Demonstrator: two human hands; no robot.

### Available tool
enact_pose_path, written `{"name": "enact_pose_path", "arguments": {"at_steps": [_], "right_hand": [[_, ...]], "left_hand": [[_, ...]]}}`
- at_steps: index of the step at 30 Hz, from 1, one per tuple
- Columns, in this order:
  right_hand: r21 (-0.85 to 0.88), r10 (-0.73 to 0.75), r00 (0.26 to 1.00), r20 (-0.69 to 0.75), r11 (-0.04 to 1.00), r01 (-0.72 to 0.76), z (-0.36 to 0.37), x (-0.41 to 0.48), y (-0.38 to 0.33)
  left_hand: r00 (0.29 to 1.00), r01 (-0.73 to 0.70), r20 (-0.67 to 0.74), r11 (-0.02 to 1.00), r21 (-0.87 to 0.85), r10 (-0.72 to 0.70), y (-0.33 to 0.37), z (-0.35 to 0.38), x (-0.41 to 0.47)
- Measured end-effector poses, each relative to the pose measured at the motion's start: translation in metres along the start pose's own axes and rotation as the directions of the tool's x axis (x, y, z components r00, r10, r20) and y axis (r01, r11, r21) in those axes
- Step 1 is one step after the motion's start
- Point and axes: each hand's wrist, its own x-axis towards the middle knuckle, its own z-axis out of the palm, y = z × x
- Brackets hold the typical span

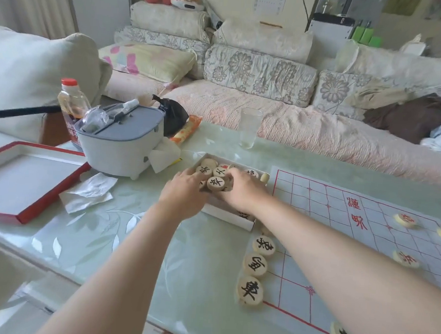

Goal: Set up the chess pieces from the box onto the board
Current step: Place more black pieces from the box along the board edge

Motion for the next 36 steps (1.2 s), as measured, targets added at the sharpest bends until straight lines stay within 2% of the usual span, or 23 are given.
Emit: {"name": "enact_pose_path", "arguments": {"at_steps": [6, 11, 15, 18, 20, 22, 26, 31, 33, 36], "right_hand": [[-0.049, 0.057, 0.996, -0.075, 0.997, -0.061, 0.028, 0.016, -0.015], [0.092, 0.04, 0.998, -0.052, 0.995, -0.035, 0.021, 0.016, -0.005], [0.143, -0.006, 0.996, -0.085, 0.99, 0.018, 0.0, 0.017, 0.0], [0.211, -0.078, 0.996, -0.049, 0.974, 0.087, -0.019, 0.021, -0.002], [0.267, -0.133, 0.991, -0.015, 0.955, 0.132, -0.024, 0.021, -0.006], [0.276, -0.179, 0.984, -0.001, 0.946, 0.172, -0.024, 0.018, -0.012], [0.199, -0.209, 0.978, 0.014, 0.959, 0.202, -0.018, 0.01, -0.016], [-0.007, -0.045, 0.994, 0.095, 0.999, 0.046, -0.003, 0.014, -0.001], [-0.06, -0.01, 0.994, 0.112, 0.998, 0.016, 0.002, 0.013, 0.0], [-0.091, -0.027, 0.998, 0.058, 0.995, 0.032, 0.011, 0.015, -0.001]], "left_hand": [[1.0, 0.017, 0.026, 0.997, -0.076, -0.015, -0.005, 0.011, 0.012], [1.0, 0.03, 0.002, 0.992, -0.122, -0.03, -0.004, 0.005, 0.016], [0.997, -0.07, 0.003, 0.986, -0.151, 0.071, 0.001, 0.0, 0.014], [0.997, -0.074, -0.008, 0.943, -0.325, 0.075, 0.009, 0.0, 0.016], [0.999, 0.041, 0.001, 0.838, -0.543, -0.048, 0.018, -0.002, 0.017], [0.99, 0.105, -0.008, 0.758, -0.643, -0.144, 0.023, -0.004, 0.016], [0.958, 0.194, -0.01, 0.67, -0.716, -0.287, 0.014, -0.007, 0.016], [0.943, 0.237, 0.078, 0.487, -0.841, -0.324, 0.009, -0.012, 0.015], [0.943, 0.254, 0.099, 0.495, -0.831, -0.318, 0.007, -0.013, 0.016], [0.949, 0.293, 0.175, 0.526, -0.799, -0.262, 0.009, -0.014, 0.013]]}}
